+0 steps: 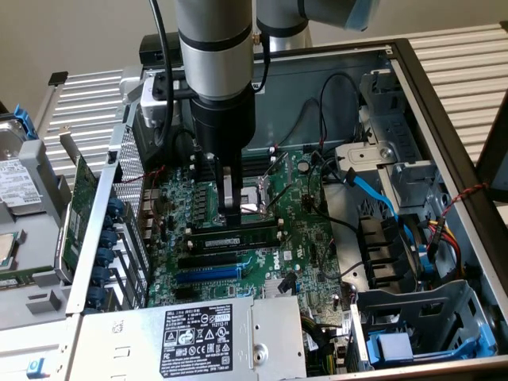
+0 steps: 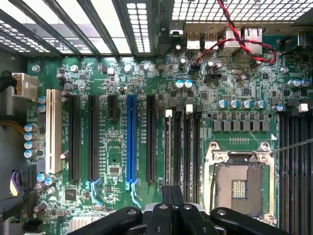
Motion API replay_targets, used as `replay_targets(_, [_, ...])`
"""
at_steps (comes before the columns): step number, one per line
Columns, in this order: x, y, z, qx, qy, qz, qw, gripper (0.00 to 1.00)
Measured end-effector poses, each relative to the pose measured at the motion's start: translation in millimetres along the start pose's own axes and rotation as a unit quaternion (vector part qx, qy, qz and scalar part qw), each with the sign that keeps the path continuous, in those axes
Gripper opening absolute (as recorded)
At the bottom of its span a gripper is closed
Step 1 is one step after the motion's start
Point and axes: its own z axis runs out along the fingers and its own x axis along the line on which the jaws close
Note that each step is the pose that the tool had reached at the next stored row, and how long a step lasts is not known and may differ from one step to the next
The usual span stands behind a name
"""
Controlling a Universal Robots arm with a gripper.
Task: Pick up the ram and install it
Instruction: 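Press down the ram until it locks into place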
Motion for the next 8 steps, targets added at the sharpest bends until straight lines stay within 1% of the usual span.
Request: replay_targets(8, [0.0, 0.0, -0.2, 0.0000, 0.0001, 0.002, 1.0000, 0.11])
